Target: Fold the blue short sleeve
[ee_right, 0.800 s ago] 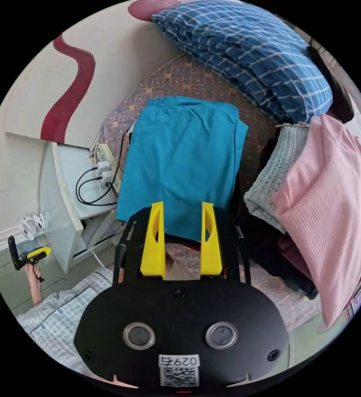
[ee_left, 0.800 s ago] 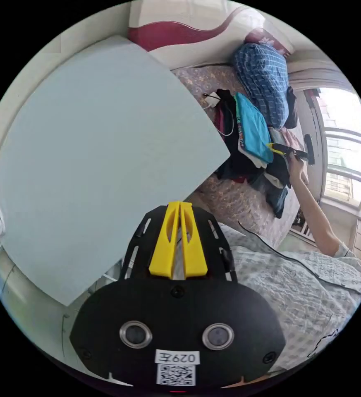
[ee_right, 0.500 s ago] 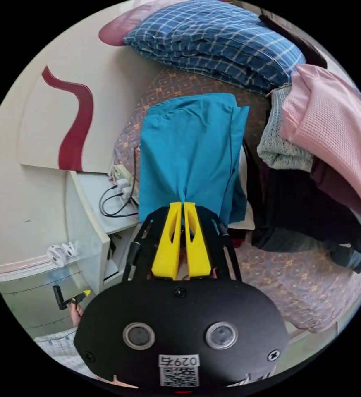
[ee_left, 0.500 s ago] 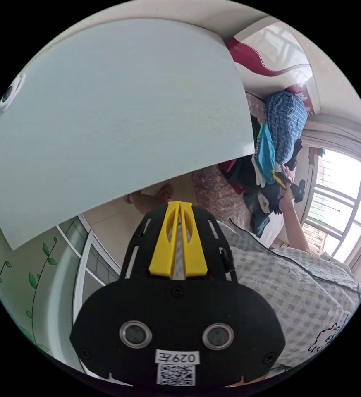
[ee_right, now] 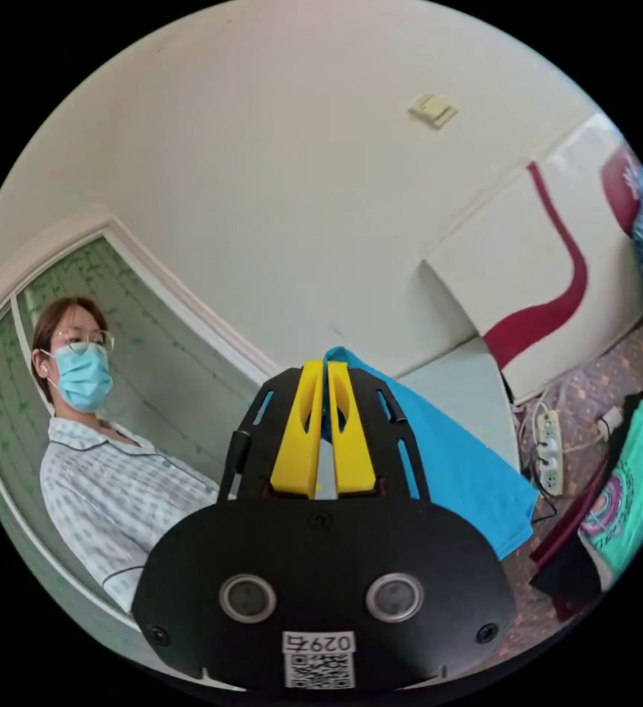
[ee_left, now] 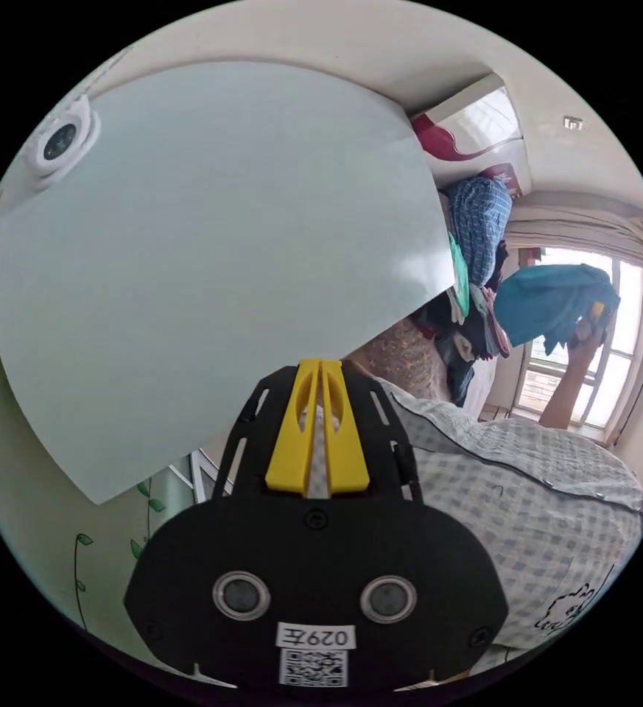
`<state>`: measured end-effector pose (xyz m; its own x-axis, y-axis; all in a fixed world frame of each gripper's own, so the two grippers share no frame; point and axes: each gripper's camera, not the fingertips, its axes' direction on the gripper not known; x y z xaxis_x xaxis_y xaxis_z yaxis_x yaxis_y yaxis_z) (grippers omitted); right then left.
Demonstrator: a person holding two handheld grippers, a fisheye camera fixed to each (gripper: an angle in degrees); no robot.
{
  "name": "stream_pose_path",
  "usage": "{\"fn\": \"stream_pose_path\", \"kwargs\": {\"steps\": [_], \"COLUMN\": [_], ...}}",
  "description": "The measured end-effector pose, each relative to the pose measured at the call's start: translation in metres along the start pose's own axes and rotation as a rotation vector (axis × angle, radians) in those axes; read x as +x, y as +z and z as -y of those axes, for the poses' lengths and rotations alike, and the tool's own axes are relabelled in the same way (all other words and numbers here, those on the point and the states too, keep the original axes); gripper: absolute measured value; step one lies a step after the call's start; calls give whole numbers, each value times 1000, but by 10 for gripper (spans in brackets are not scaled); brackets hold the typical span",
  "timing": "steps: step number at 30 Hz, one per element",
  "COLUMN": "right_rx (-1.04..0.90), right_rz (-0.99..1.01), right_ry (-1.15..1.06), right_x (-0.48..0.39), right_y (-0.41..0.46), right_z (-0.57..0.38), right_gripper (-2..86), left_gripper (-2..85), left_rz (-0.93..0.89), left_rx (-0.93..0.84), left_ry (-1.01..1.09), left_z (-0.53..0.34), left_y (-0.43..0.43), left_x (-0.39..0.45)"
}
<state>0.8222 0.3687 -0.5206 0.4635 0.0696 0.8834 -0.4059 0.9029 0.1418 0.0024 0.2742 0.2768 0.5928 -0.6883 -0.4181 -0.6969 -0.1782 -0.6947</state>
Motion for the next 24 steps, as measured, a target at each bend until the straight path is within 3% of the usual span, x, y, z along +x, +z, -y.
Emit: {"fn": "stream_pose_path", "kwargs": {"steps": [5,8,10,14,16,19,24], "right_rx": [-482,-507,-463,-554,-596,-552,-461], "right_rz": [66,298,269,-214,-309,-280,-509], "right_ry": [106,222,288,441,502,559,528], "right_x": [49,96,127,196,226,267,319], "right_y": [330,433,458,500,521,559,628], "right_z": [-29,-75,-98,-155,-182,-221,-255], "right_gripper": [10,22,21,76,105,95,76], "left_gripper": [-10,-10,-10,-8,-7,6,117], "left_rz": [-48,-50,-51,-31,-15,10,113], "left_rx": [96,131,138,80,64,80,146], "left_ry": [10,-10,-40,-84,-80,-57,27], "left_z": [-27,-51,-68,-96,-101,-101,-81], "left_y": [-63,-83,-89,-92,-95,-108,-137], "left_x": [-44,-61,-72,-94,-98,-97,-67]}}
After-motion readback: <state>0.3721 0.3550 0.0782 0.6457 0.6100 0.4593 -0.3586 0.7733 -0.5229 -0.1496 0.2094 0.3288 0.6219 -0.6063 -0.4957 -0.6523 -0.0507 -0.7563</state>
